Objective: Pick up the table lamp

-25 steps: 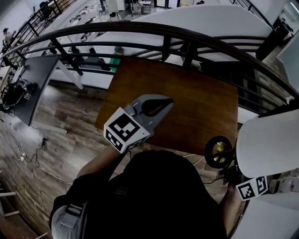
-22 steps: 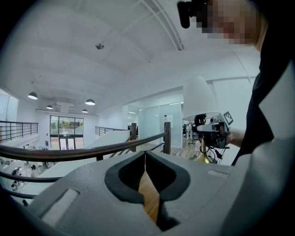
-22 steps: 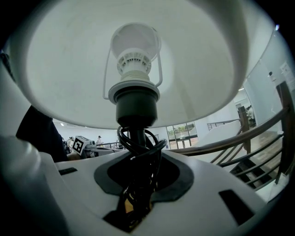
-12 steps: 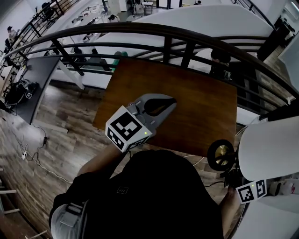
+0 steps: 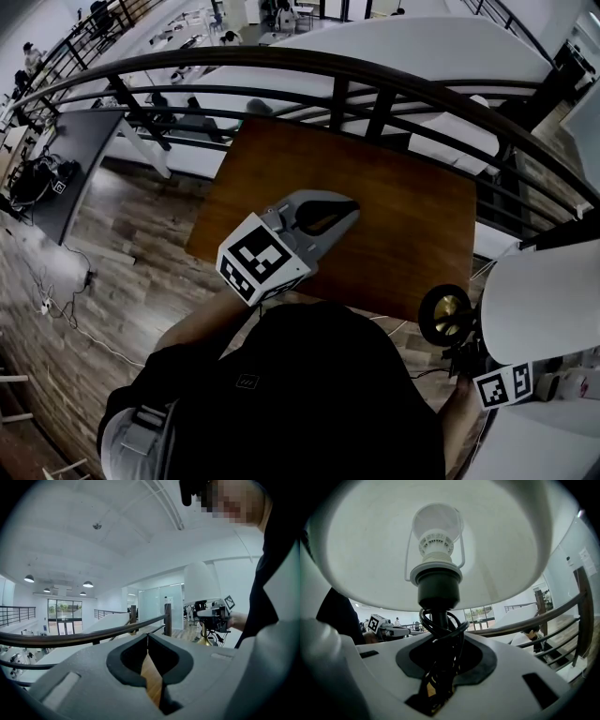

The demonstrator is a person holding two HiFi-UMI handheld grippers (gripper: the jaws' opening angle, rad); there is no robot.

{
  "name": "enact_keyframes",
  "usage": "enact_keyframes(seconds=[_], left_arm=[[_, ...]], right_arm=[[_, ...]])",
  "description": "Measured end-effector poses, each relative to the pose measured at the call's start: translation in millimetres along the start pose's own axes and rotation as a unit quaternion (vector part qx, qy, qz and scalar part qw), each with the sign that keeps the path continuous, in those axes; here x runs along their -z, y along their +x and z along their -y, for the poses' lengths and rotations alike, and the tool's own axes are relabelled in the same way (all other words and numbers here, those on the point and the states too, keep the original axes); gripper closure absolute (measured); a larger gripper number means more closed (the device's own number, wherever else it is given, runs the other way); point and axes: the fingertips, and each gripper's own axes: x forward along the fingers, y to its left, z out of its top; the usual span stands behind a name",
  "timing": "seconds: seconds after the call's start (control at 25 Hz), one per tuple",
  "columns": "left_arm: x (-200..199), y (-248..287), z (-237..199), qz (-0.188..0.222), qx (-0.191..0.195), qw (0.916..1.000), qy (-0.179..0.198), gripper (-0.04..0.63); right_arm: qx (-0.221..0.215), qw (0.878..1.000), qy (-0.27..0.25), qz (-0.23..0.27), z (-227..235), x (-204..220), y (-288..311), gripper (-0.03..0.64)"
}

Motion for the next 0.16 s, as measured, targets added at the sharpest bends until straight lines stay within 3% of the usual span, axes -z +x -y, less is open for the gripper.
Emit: enact_keyframes(seconds=[0.16], left_arm=[[-4.1,2.1,6.4,0.003,0.007,0.9999,0.01,0.583]], right_arm=[[0.002,1.0,-0.003,0.0,0.5,-0.6,0.2,0.499]])
